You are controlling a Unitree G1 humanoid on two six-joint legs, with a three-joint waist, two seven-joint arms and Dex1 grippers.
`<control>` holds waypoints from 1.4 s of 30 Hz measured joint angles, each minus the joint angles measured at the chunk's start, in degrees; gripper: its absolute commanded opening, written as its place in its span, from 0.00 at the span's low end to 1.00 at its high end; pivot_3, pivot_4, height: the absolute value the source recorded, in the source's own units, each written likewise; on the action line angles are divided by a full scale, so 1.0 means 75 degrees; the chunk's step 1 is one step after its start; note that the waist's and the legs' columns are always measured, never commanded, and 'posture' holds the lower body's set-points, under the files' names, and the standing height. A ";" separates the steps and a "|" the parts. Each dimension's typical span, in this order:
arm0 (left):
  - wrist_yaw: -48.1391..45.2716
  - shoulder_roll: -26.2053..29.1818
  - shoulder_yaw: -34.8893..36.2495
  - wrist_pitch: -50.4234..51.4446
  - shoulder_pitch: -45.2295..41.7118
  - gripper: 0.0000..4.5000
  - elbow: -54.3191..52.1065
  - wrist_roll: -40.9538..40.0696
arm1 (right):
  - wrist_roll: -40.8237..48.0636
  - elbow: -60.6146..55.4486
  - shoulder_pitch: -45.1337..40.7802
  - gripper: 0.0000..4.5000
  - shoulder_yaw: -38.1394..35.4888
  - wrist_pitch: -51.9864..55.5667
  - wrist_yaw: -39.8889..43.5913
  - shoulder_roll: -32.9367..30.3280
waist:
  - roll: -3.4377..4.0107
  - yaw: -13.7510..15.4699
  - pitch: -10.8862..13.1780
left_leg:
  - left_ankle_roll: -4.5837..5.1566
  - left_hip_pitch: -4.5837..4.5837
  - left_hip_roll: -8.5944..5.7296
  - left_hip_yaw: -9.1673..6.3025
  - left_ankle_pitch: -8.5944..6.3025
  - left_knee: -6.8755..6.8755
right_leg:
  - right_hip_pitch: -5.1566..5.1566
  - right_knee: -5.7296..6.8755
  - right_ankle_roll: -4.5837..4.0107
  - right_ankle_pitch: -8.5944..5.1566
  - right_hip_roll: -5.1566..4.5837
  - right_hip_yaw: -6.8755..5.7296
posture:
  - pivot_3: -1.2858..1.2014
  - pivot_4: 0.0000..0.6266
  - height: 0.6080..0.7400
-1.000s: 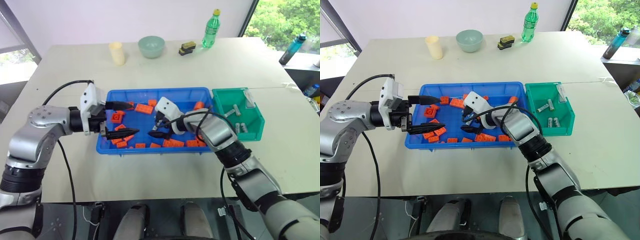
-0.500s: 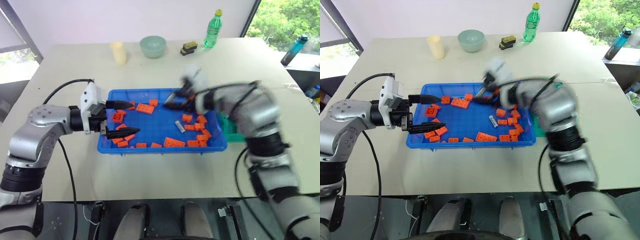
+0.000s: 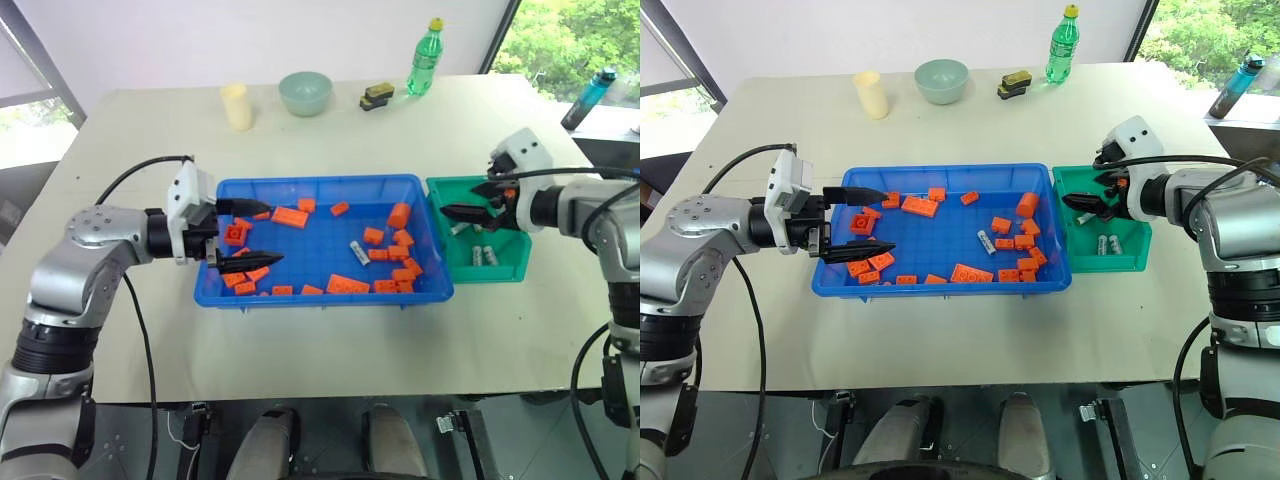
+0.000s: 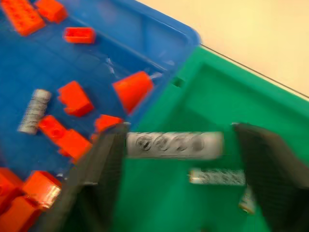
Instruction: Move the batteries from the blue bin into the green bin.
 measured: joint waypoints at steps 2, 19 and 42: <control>0.0000 0.0000 -0.0001 -0.0001 0.0000 1.00 0.0009 0.0001 | 0.0031 -0.0027 -0.0005 0.99 -0.0016 -0.0088 -0.0020 0.0015 | 0.0000 0.0004 0.0000 | 0.0000 0.0000 0.0000 0.0000 0.0000 0.0000 | 0.0001 0.0000 0.0000 0.0000 0.0000 0.0000 | 0.52 0.24 0.90; 0.0010 -0.0001 -0.0008 -0.0022 0.0000 1.00 0.0051 0.0014 | -0.0354 -0.0304 -0.0731 0.99 0.2560 -0.1818 0.1568 0.0795 | -0.0001 0.0056 0.0000 | 0.0000 0.0000 -0.0005 -0.0014 0.0000 0.0006 | 0.0005 -0.0001 0.0000 0.0000 0.0000 0.0000 | 0.52 0.24 0.90; 0.0356 0.0057 0.0151 0.0024 0.0546 1.00 -0.0533 -0.0073 | -0.0391 -0.0371 -0.0109 0.94 0.2794 -0.0462 0.0741 0.1950 | -0.0001 0.0061 0.0000 | 0.0000 0.0000 -0.0006 -0.0020 0.0000 0.0006 | 0.0006 -0.0001 0.0000 0.0000 -0.0001 0.0000 | 0.52 0.24 0.90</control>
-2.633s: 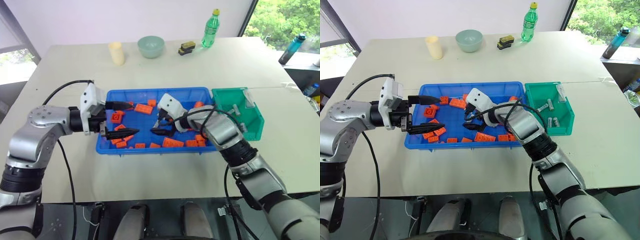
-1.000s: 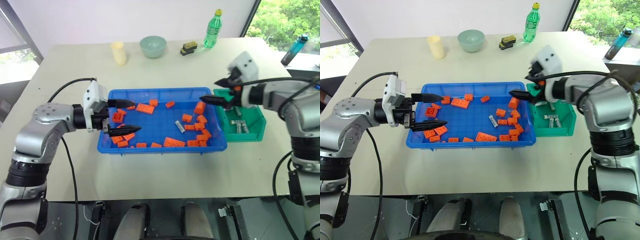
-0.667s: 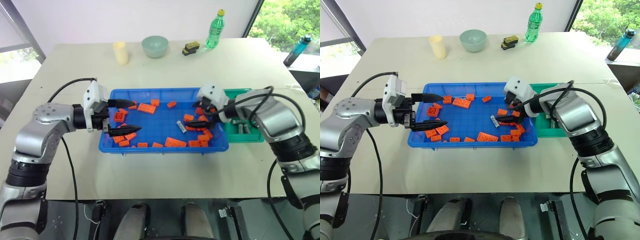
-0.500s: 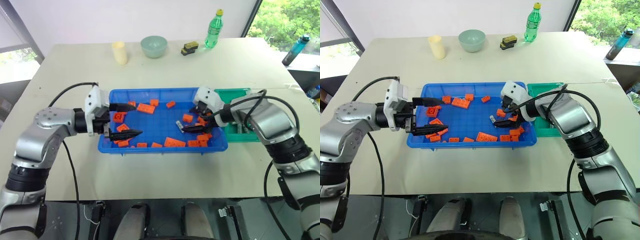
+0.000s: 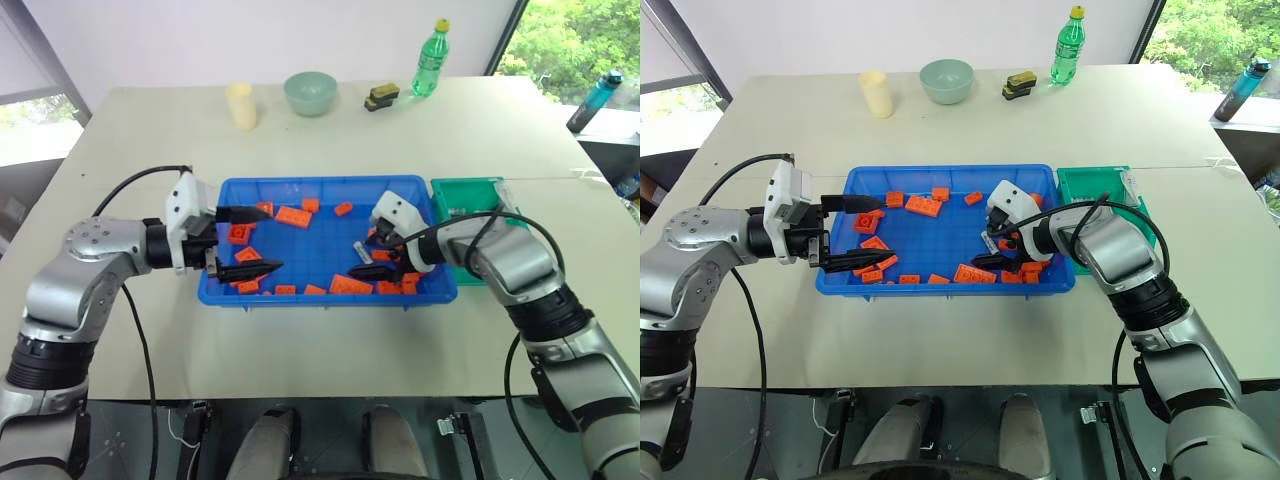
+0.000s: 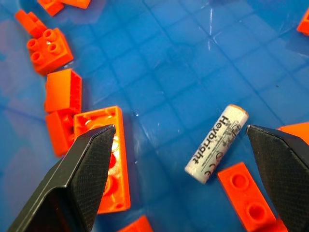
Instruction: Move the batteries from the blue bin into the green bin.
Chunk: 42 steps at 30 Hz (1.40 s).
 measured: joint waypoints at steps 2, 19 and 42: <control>-0.0003 0.0000 -0.0001 0.0004 -0.0006 1.00 0.0000 0.0000 | -0.0169 0.0295 -0.0001 0.79 0.0030 -0.0159 -0.0097 0.0101 | 0.0000 -0.0003 0.0000 | 0.0000 0.0000 0.0000 0.0000 0.0000 0.0000 | 0.0000 0.0000 0.0000 0.0000 0.0000 0.0000 | 0.52 0.24 0.90; -0.0087 -0.0045 -0.0007 0.0018 -0.0210 1.00 0.0139 -0.0001 | 0.1113 -0.1095 -0.1094 0.01 -0.1921 0.1616 0.0024 -0.0325 | 0.0000 0.0031 0.0000 | 0.0000 -0.0001 -0.0005 -0.0013 0.0000 0.0001 | 0.0007 0.0000 0.0000 0.0000 0.0000 0.0000 | 0.52 0.24 0.90; -0.0406 0.0545 0.0668 -0.0260 -0.0792 1.00 0.2117 0.0246 | 0.0495 0.0144 0.2102 0.85 -0.3688 -0.2476 0.0965 -0.3238 | -0.0005 0.0034 0.0000 | 0.0001 -0.0002 -0.0005 0.0014 0.0000 0.0000 | 0.0001 -0.0001 0.0001 0.0000 -0.0005 -0.0001 | 0.52 0.24 0.90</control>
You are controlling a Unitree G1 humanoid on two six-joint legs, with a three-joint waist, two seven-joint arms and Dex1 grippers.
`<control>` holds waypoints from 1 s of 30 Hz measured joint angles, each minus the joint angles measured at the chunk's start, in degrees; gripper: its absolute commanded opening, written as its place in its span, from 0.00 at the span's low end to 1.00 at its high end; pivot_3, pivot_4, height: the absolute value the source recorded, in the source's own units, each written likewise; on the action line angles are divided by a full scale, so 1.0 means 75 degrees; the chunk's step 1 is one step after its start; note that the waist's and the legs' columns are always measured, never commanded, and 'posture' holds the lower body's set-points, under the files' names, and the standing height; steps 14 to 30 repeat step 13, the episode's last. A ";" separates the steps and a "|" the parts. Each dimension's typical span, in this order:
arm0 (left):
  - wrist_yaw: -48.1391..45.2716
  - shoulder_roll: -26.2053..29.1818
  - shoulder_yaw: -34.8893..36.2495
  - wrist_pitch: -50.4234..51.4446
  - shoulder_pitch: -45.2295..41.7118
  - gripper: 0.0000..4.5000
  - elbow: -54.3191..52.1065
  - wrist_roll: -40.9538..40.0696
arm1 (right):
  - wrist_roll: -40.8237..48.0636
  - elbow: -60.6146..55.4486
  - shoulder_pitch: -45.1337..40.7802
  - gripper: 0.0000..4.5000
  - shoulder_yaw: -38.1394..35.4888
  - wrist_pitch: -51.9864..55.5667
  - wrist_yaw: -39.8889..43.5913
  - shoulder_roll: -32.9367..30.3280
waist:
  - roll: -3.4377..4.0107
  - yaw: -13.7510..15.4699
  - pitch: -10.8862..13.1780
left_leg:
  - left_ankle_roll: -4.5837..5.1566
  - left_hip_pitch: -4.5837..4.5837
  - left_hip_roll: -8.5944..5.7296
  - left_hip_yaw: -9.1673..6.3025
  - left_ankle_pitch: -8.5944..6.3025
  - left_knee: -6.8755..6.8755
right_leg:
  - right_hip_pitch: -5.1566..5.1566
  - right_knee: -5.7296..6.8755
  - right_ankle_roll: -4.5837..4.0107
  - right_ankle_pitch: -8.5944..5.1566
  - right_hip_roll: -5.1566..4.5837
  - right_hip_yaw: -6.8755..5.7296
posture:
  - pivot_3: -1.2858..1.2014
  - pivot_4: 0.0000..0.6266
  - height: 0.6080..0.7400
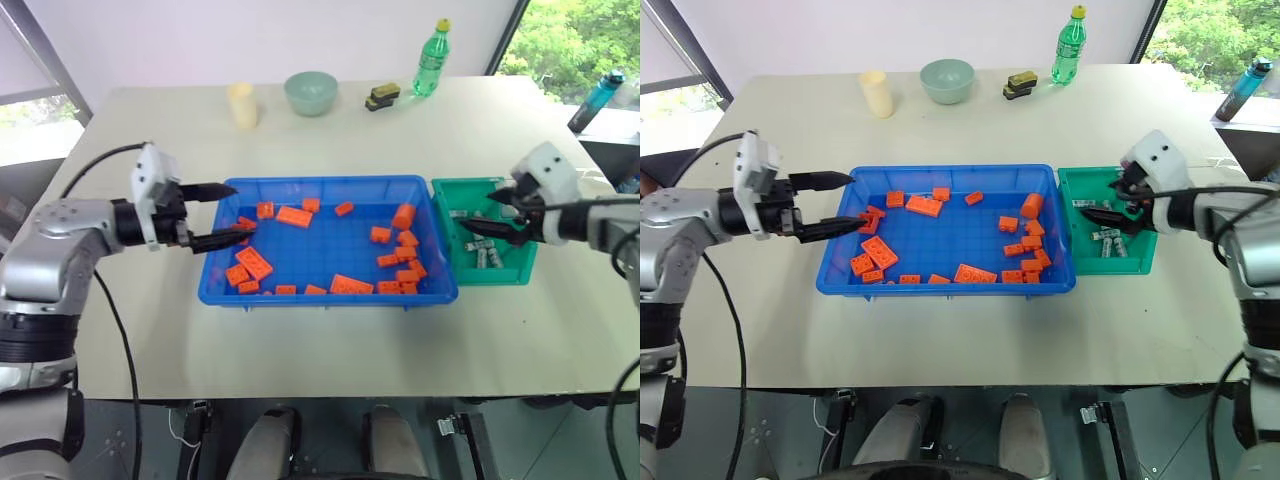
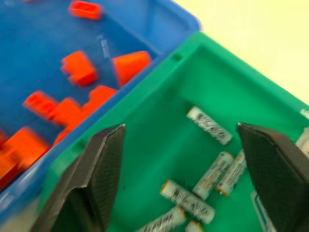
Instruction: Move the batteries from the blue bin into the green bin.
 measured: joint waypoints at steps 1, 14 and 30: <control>-0.0062 0.0117 0.0087 -0.0001 -0.0023 1.00 0.0172 -0.0001 | 0.0057 0.0187 0.0284 0.85 -0.0290 -0.0496 0.0377 -0.0198 | 0.0000 0.0010 0.0000 | 0.0000 0.0000 -0.0001 -0.0003 0.0000 0.0001 | 0.0004 -0.0001 0.0000 0.0000 0.0001 -0.0002 | 0.52 0.24 0.90; -0.0976 0.1097 0.0536 -0.0345 -0.0014 1.00 0.2072 0.0276 | 0.0187 0.3977 0.0922 0.85 -0.1752 -0.3207 0.3064 -0.1515 | 0.0000 -0.0159 0.0001 | 0.0000 0.0019 0.0020 0.0014 0.0000 -0.0008 | 0.0010 -0.0005 0.0001 -0.0001 0.0013 -0.0003 | 0.52 0.24 0.90; -0.0976 0.1097 0.0536 -0.0345 -0.0014 1.00 0.2072 0.0276 | 0.0187 0.3977 0.0922 0.85 -0.1752 -0.3207 0.3064 -0.1515 | 0.0000 -0.0159 0.0001 | 0.0000 0.0019 0.0020 0.0014 0.0000 -0.0008 | 0.0010 -0.0005 0.0001 -0.0001 0.0013 -0.0003 | 0.52 0.24 0.90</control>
